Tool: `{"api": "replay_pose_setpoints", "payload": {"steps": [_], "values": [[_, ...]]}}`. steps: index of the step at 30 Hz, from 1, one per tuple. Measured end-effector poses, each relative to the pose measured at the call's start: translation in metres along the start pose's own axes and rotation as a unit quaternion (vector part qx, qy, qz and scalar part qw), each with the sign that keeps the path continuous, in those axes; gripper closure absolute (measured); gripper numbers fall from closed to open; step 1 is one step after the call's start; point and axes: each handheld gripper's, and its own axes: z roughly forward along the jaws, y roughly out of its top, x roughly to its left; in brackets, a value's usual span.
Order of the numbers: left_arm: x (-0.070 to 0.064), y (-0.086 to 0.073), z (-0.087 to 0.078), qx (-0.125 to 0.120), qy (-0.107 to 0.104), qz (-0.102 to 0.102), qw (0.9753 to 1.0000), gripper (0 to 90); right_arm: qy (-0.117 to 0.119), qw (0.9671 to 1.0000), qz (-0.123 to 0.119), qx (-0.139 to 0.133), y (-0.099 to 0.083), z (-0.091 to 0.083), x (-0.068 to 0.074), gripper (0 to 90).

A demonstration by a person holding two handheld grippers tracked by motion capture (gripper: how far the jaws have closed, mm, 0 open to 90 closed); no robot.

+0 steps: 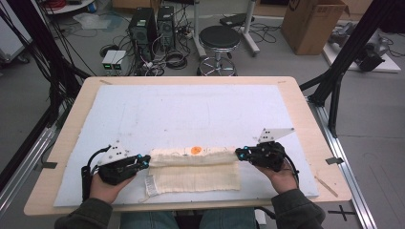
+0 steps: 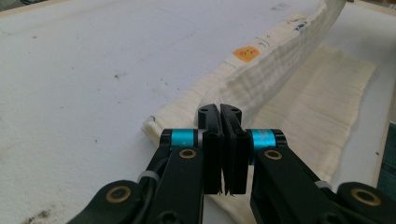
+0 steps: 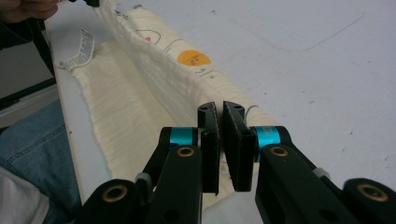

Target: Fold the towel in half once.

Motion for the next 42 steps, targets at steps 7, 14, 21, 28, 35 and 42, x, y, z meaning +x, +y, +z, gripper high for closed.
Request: {"api": "replay_pose_setpoints", "payload": {"steps": [7, 14, 21, 28, 35, 42], "values": [[-0.005, -0.005, -0.001, 0.009, -0.009, 0.007, 0.9999, 87.1, 0.004, 0.9999, 0.003, 0.009, -0.009, 0.001, 0.005, 85.1], [-0.007, -0.008, -0.002, 0.018, -0.011, 0.011, 0.9997, 87.0, 0.009, 0.9998, 0.001, 0.018, -0.017, 0.005, 0.010, 85.0], [-0.013, -0.014, -0.002, 0.031, -0.020, 0.021, 0.9991, 87.0, 0.011, 0.9997, 0.003, 0.020, -0.022, 0.004, 0.014, 84.9], [-0.017, -0.018, -0.003, 0.039, -0.036, 0.026, 0.9982, 86.1, 0.015, 0.9995, 0.001, 0.028, -0.029, 0.004, 0.017, 84.5], [-0.012, -0.015, -0.013, 0.010, -0.067, -0.001, 0.9977, 67.1, 0.038, 0.9988, -0.002, 0.032, -0.033, 0.000, 0.022, 76.0], [-0.011, -0.012, -0.011, 0.013, -0.075, -0.005, 0.9971, 61.6, 0.046, 0.9984, -0.006, 0.032, -0.030, -0.001, 0.023, 70.0]]}}
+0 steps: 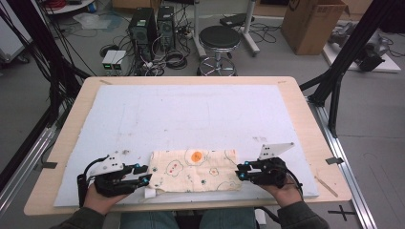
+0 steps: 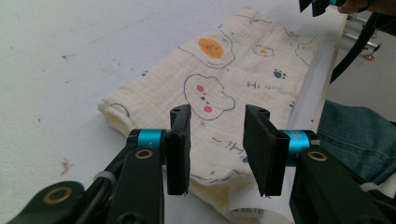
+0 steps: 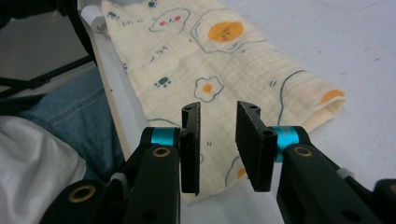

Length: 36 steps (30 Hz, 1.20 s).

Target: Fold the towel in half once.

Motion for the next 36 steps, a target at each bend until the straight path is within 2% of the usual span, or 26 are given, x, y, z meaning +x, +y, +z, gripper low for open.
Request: {"api": "replay_pose_setpoints", "payload": {"steps": [3, 6, 11, 14, 17, 20, 23, 26, 27, 30, 33, 36], "values": [[-0.001, 0.001, 0.008, 0.009, -0.008, 0.005, 0.9999, 64.0, 0.007, 0.9999, -0.001, 0.013, -0.002, 0.009, 0.001, 69.3], [-0.002, -0.001, 0.020, 0.041, -0.011, 0.020, 0.9989, 71.2, 0.009, 0.9996, -0.010, 0.027, -0.003, 0.019, 0.001, 68.1], [-0.002, -0.009, 0.028, 0.082, -0.015, 0.033, 0.9960, 70.3, 0.006, 0.9988, -0.017, 0.046, -0.006, 0.025, 0.000, 65.8], [-0.003, -0.012, 0.028, 0.094, -0.012, 0.034, 0.9949, 68.1, 0.003, 0.9985, -0.017, 0.052, -0.009, 0.027, 0.000, 64.4], [-0.004, -0.015, 0.030, 0.105, -0.014, 0.040, 0.9935, 66.3, -0.003, 0.9976, -0.030, 0.061, -0.010, 0.028, 0.000, 63.4], [-0.004, -0.015, 0.030, 0.103, -0.013, 0.041, 0.9938, 64.7, -0.009, 0.9967, -0.042, 0.069, -0.012, 0.029, 0.002, 62.3], [-0.004, -0.013, 0.028, 0.100, -0.015, 0.036, 0.9942, 59.9, -0.008, 0.9968, -0.038, 0.070, -0.011, 0.029, 0.002, 59.5], [-0.002, -0.006, 0.024, 0.072, -0.018, 0.024, 0.9970, 56.6, -0.010, 0.9973, -0.043, 0.058, -0.006, 0.026, 0.004, 58.0], [-0.001, -0.003, 0.023, 0.063, -0.016, 0.020, 0.9977, 56.1, -0.012, 0.9980, -0.043, 0.046, -0.003, 0.023, 0.003, 58.0], [0.005, 0.005, 0.023, 0.045, -0.001, 0.015, 0.9989, 55.3, -0.021, 0.9984, -0.043, 0.032, 0.007, 0.020, -0.002, 58.3], [0.013, 0.013, 0.026, 0.024, 0.018, 0.002, 0.9995, 56.8, -0.039, 0.9984, -0.037, 0.019, 0.023, 0.022, -0.014, 62.9], [0.020, 0.020, 0.034, 0.019, 0.048, -0.005, 0.9987, 65.1, -0.046, 0.9987, -0.022, 0.006, 0.034, 0.027, -0.024, 69.4]]}}
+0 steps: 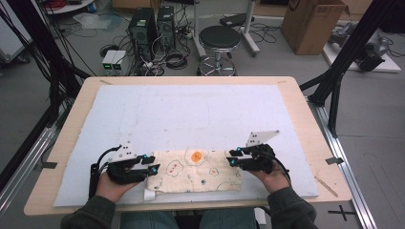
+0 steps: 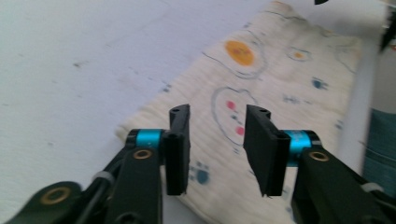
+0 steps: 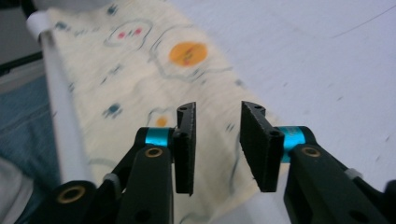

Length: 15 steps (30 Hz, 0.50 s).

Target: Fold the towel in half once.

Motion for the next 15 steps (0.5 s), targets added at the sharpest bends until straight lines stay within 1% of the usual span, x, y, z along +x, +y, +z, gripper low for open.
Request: {"api": "replay_pose_setpoints", "payload": {"steps": [1, 2, 3, 5, 6, 7, 9, 11, 12, 14, 15], "values": [[0.002, 0.001, 0.002, 0.005, 0.003, 0.003, 1.0000, 69.0, -0.003, 1.0000, 0.001, 0.001, 0.004, 0.005, -0.005, 71.7], [0.004, 0.003, 0.008, 0.005, 0.012, 0.003, 0.9999, 72.1, -0.004, 1.0000, 0.003, 0.002, 0.006, 0.008, -0.007, 72.8], [0.006, 0.003, 0.012, 0.011, 0.019, 0.007, 0.9997, 75.3, -0.008, 0.9999, 0.009, 0.005, 0.008, 0.014, -0.011, 74.4], [0.010, 0.003, 0.019, 0.022, 0.026, 0.007, 0.9994, 79.8, -0.012, 0.9998, 0.015, 0.011, 0.009, 0.023, -0.018, 77.8], [0.012, 0.002, 0.022, 0.030, 0.029, 0.011, 0.9991, 81.2, -0.017, 0.9995, 0.017, 0.020, 0.009, 0.028, -0.020, 78.6], [0.013, 0.002, 0.024, 0.034, 0.034, 0.012, 0.9988, 81.7, -0.020, 0.9992, 0.020, 0.029, 0.008, 0.032, -0.023, 80.0], [0.016, 0.001, 0.028, 0.043, 0.038, 0.008, 0.9983, 82.1, -0.019, 0.9987, 0.026, 0.039, 0.006, 0.037, -0.026, 81.4], [0.018, -0.001, 0.031, 0.055, 0.045, 0.008, 0.9974, 82.2, -0.019, 0.9987, 0.024, 0.040, 0.005, 0.039, -0.027, 82.5], [0.020, -0.002, 0.033, 0.061, 0.044, 0.006, 0.9971, 82.4, -0.021, 0.9985, 0.025, 0.043, 0.004, 0.040, -0.027, 82.5], [0.020, -0.004, 0.036, 0.073, 0.048, 0.012, 0.9961, 82.4, -0.023, 0.9980, 0.024, 0.054, 0.001, 0.042, -0.029, 82.6], [0.019, -0.005, 0.036, 0.071, 0.049, 0.012, 0.9962, 82.4, -0.024, 0.9978, 0.027, 0.057, -0.001, 0.042, -0.030, 82.6]]}}
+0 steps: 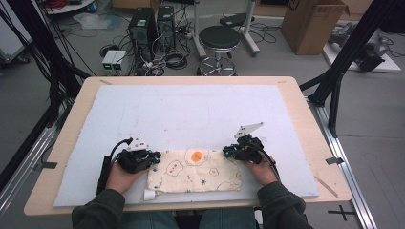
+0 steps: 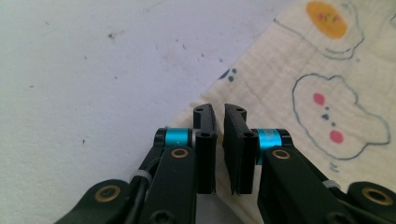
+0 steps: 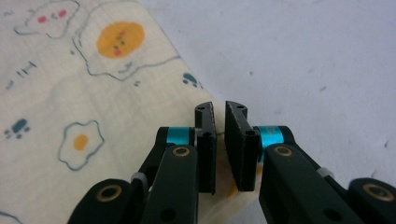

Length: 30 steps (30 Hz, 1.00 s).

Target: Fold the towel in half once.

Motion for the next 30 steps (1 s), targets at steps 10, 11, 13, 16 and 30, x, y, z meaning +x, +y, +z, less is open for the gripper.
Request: {"api": "replay_pose_setpoints", "payload": {"steps": [10, 11, 13, 16, 30], "values": [[-0.001, -0.002, -0.001, 0.001, 0.003, 0.010, 0.9999, 82.3, -0.013, 0.9999, 0.009, -0.005, -0.009, -0.005, -0.003, 82.2], [-0.001, -0.002, -0.001, 0.000, 0.002, 0.007, 1.0000, 82.3, -0.012, 0.9998, 0.013, -0.008, -0.011, -0.007, -0.003, 82.2], [0.000, -0.003, -0.001, -0.002, 0.002, 0.009, 1.0000, 82.3, -0.015, 0.9996, 0.021, -0.014, -0.015, -0.011, -0.006, 82.2], [-0.001, -0.003, -0.001, -0.001, 0.002, 0.008, 1.0000, 82.1, -0.018, 0.9992, 0.030, -0.019, -0.019, -0.015, -0.010, 82.0], [0.013, 0.001, -0.005, -0.033, 0.024, -0.028, 0.9987, 63.7, -0.019, 0.9979, 0.040, -0.047, -0.015, -0.016, -0.014, 70.9]]}}
